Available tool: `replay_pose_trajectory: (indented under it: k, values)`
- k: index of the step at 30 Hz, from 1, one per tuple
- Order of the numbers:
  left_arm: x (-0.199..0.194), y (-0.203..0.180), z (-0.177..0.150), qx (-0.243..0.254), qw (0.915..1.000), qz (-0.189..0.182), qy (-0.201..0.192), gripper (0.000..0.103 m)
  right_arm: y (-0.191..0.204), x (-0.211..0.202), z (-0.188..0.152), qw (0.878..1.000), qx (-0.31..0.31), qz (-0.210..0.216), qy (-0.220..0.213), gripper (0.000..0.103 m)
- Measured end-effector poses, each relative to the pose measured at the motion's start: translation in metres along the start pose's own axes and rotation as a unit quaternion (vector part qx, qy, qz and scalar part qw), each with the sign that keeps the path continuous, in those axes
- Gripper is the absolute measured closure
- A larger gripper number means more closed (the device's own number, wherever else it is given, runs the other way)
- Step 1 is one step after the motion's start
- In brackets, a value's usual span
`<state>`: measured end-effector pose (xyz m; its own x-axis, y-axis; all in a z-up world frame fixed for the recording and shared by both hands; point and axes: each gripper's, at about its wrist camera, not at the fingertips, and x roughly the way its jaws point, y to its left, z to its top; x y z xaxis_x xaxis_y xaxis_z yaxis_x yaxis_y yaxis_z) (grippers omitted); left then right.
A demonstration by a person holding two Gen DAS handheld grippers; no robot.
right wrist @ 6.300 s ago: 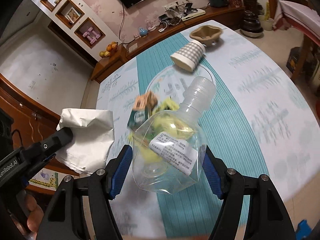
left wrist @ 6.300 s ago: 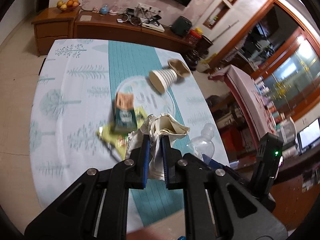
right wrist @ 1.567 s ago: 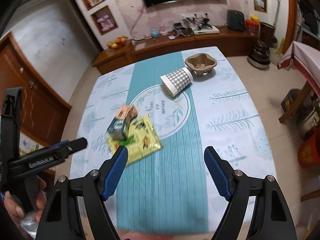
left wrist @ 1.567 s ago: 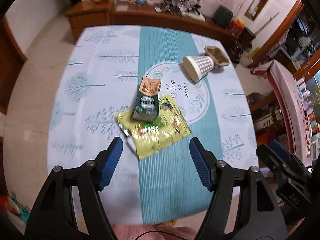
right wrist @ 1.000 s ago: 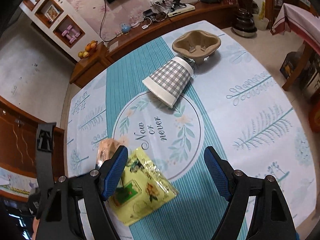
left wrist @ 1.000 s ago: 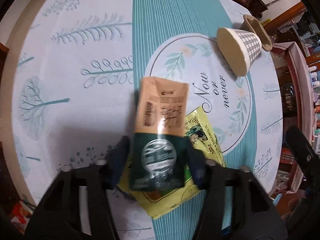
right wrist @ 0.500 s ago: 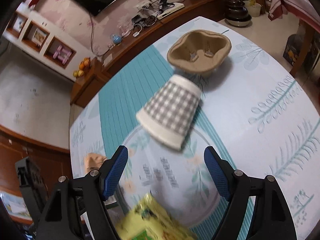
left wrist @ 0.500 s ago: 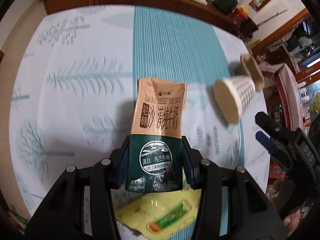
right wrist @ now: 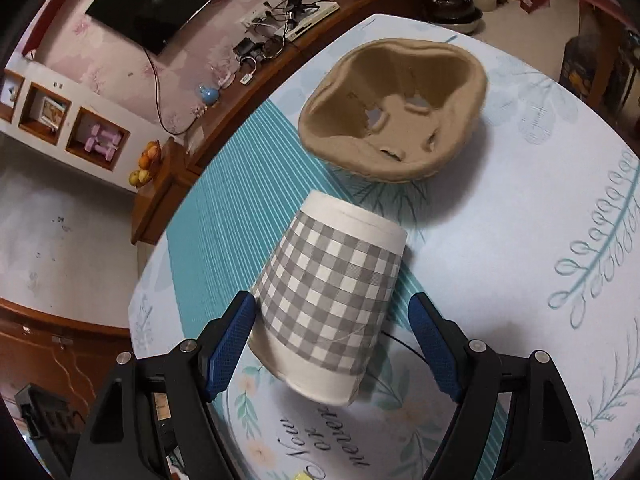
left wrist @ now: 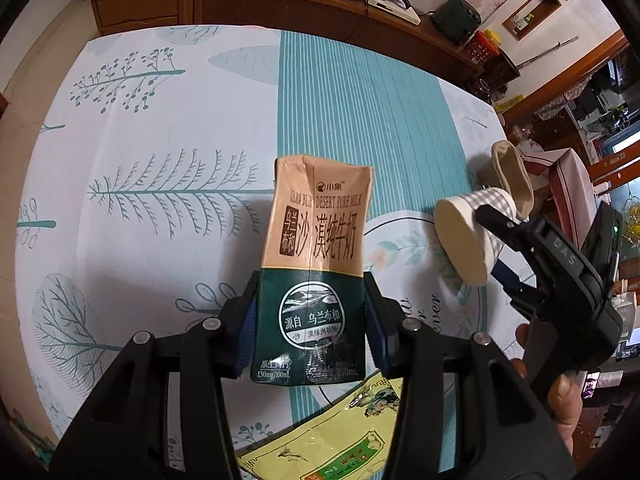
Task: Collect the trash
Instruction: 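Grasp the milk carton with the left tool while the right tool grasps the checked cup, then carry the milk carton and checked cup with both tools down over the bin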
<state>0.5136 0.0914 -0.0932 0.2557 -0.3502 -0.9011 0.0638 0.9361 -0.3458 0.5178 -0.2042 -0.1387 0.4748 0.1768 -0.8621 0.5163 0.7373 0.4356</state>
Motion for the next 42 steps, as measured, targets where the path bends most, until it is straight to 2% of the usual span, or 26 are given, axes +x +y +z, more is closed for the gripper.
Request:
replay_pose_trajectory:
  k: [3,9,14,16,24,28,34,42]
  values:
    - [0.0,0.0,0.0,0.0,1.0,-0.001,-0.002,0.061,0.009,0.007,0.0,1.0,-0.015,-0.009,-0.003,0.041]
    - [-0.008,-0.001,-0.004,0.002,0.9999,-0.006,-0.011,0.061,0.018,0.007,-0.008,0.999,-0.033,-0.019,-0.001,0.056]
    - [-0.02,-0.005,-0.016,0.01,0.9998,-0.004,-0.014,0.061,0.018,-0.013,-0.031,0.998,-0.054,-0.016,0.0,0.06]
    - [-0.027,-0.009,-0.024,0.014,0.9998,-0.005,-0.016,0.061,0.015,-0.028,-0.05,0.998,-0.065,-0.011,0.002,0.06]
    - [-0.064,-0.034,-0.077,0.038,0.9988,-0.001,-0.03,0.061,-0.013,-0.091,-0.112,0.995,-0.097,0.003,0.012,0.06]
    - [-0.088,-0.049,-0.119,0.043,0.9983,0.003,-0.038,0.061,-0.039,-0.14,-0.143,0.992,-0.122,0.009,0.009,0.06]
    - [-0.121,-0.077,-0.205,0.039,0.9984,0.0,-0.04,0.061,-0.08,-0.211,-0.179,0.986,-0.161,0.026,0.013,0.06]
    - [-0.151,-0.131,-0.338,0.032,0.9975,0.012,-0.062,0.06,-0.147,-0.308,-0.226,0.973,-0.226,0.056,0.013,0.06]
